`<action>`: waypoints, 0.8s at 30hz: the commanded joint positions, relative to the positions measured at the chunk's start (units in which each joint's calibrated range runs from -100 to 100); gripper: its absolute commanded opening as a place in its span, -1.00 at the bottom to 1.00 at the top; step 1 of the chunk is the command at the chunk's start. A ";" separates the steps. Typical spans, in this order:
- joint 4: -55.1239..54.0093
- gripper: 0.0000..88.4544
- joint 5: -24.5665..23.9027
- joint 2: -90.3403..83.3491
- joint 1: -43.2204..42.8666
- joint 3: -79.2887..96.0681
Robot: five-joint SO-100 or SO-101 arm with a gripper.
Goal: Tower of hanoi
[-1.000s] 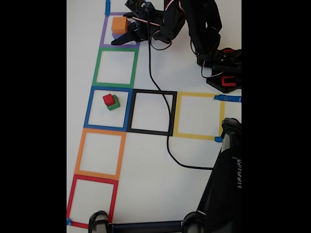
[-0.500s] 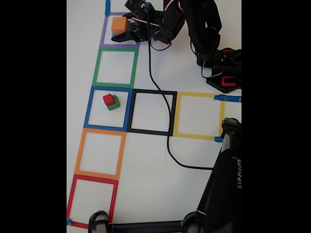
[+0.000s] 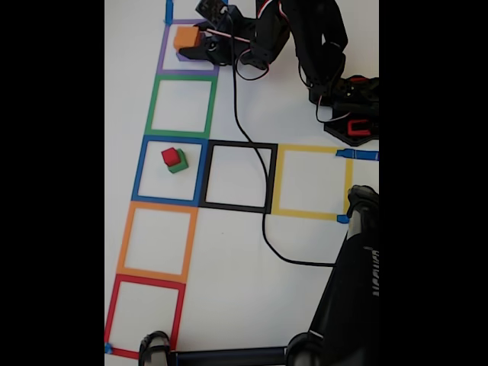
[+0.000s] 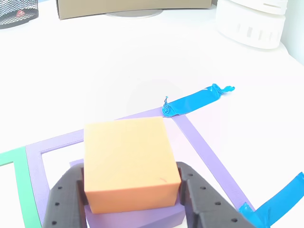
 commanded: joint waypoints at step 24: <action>47.90 -0.77 0.18 -42.96 -3.89 -1.65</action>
